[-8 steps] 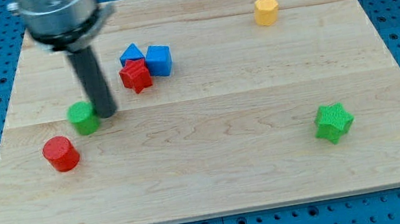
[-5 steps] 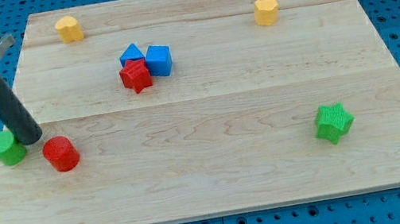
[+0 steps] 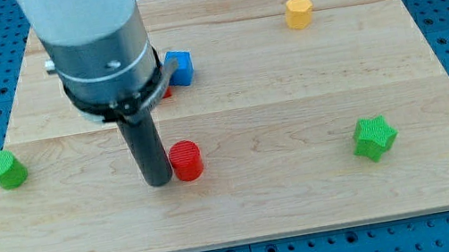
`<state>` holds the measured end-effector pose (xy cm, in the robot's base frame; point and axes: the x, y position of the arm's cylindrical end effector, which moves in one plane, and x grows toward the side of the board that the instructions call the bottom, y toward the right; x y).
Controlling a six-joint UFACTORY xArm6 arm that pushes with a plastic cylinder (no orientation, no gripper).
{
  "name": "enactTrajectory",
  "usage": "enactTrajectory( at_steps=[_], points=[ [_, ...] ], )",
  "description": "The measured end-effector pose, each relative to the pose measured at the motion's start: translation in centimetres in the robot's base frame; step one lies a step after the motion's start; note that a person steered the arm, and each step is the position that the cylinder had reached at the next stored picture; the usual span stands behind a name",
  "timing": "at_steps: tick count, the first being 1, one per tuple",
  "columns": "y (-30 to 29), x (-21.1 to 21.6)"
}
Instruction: Move the red circle close to the blue cube
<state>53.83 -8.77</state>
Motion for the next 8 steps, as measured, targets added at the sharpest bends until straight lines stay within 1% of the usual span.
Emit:
enactTrajectory(
  at_steps=[1,2,4,5,6,7,8],
  points=[
    [1.1,1.1],
    [3.1,-0.7],
    [4.2,-5.6],
    [7.8,-6.3],
    [6.7,-7.5],
    [8.2,-7.8],
    [14.3,-7.8]
  ],
)
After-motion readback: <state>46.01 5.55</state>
